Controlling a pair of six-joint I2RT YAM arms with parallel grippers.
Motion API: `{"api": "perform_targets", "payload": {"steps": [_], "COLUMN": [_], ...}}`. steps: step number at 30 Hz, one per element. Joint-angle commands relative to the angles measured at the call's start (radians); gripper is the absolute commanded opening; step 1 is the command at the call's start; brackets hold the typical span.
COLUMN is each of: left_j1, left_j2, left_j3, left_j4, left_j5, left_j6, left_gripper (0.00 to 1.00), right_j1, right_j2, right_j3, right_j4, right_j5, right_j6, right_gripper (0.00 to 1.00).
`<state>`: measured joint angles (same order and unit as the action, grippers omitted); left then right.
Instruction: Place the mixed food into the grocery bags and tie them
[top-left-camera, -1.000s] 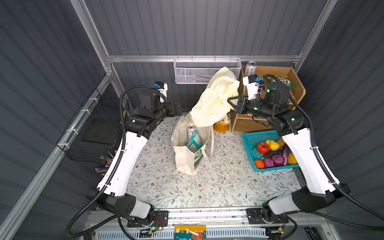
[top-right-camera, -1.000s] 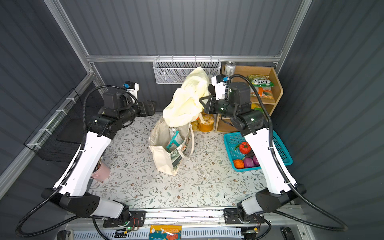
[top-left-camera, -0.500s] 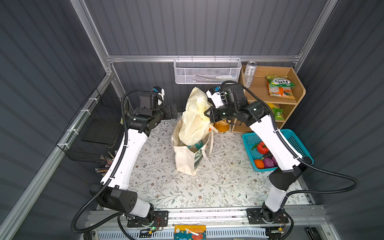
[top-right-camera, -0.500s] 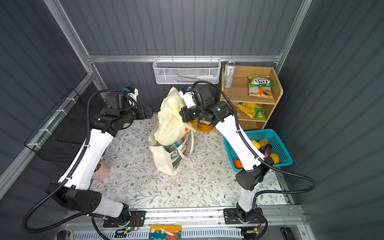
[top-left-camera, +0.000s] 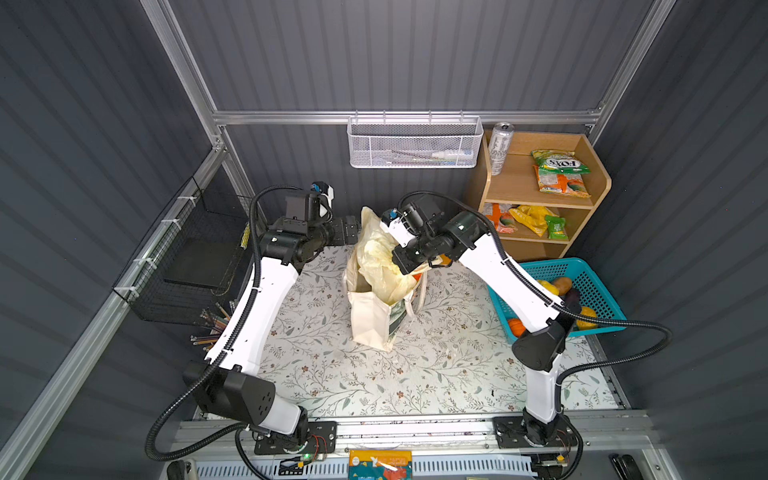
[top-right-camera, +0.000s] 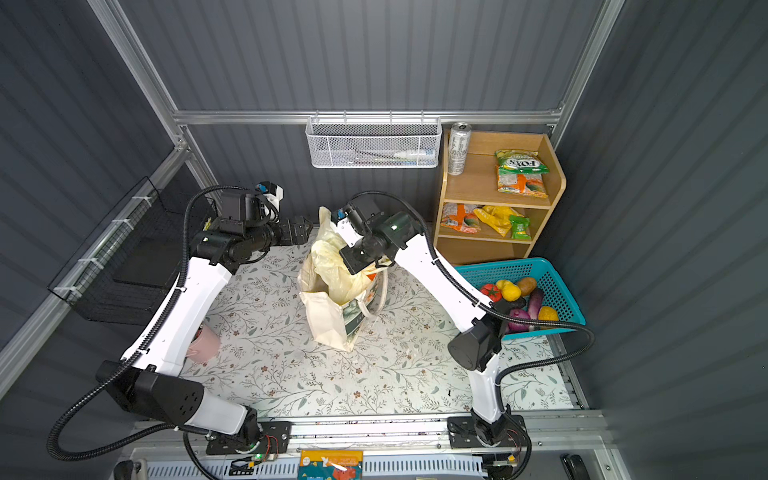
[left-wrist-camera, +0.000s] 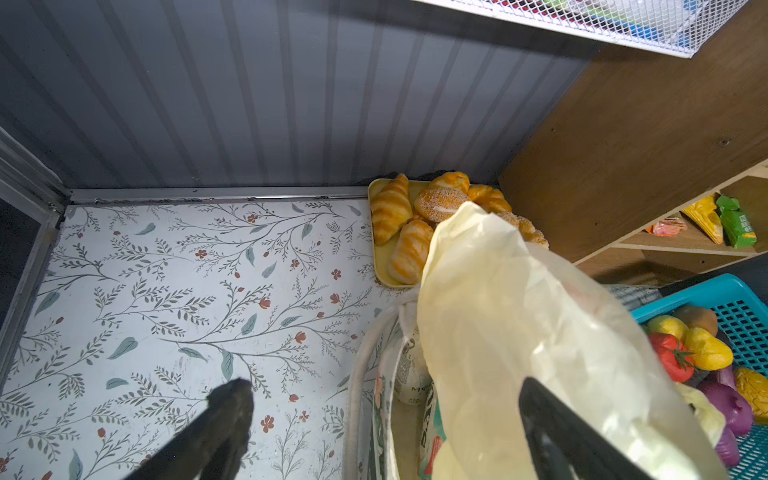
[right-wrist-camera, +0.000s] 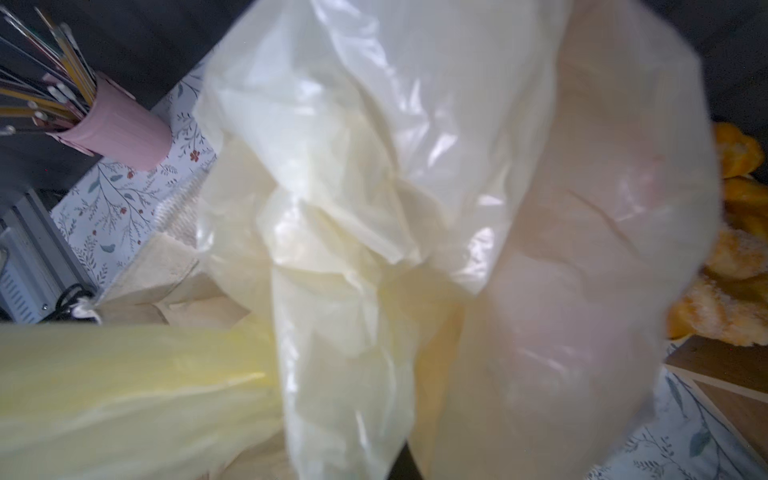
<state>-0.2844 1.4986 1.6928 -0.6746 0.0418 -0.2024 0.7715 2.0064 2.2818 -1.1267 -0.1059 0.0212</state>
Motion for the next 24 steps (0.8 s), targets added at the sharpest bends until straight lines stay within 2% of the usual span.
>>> {"api": "perform_targets", "payload": {"steps": [1, 10, 14, 19, 21, 24], "left_j1": [0.005, 0.005, 0.005, 0.005, 0.005, 0.005], "left_j2": [0.003, 0.004, 0.002, 0.001, 0.005, 0.01], "left_j3": [-0.011, -0.015, -0.009, -0.004, -0.001, 0.002], "left_j4": [0.001, 0.007, 0.005, 0.009, 0.009, 0.012], "left_j5": [0.014, 0.027, 0.032, 0.038, 0.042, 0.046], "left_j6": [0.011, 0.004, 0.003, 0.0, -0.002, -0.005], "left_gripper": [1.0, 1.0, 1.0, 1.0, 1.0, 1.0], "right_j1": [0.007, 0.008, 0.003, -0.009, -0.012, -0.022], "right_j2": [0.047, 0.196, 0.192, 0.151, 0.119, 0.046], "right_j3": [0.02, 0.044, -0.001, 0.094, 0.151, 0.166], "right_j4": [-0.072, -0.132, -0.115, -0.157, -0.176, -0.176], "right_j5": [0.024, -0.054, -0.05, -0.102, -0.122, -0.162], "right_j6": [-0.014, 0.026, 0.026, 0.022, 0.023, 0.027], "right_gripper": [0.0, 0.0, 0.0, 0.38, 0.46, 0.51]}}
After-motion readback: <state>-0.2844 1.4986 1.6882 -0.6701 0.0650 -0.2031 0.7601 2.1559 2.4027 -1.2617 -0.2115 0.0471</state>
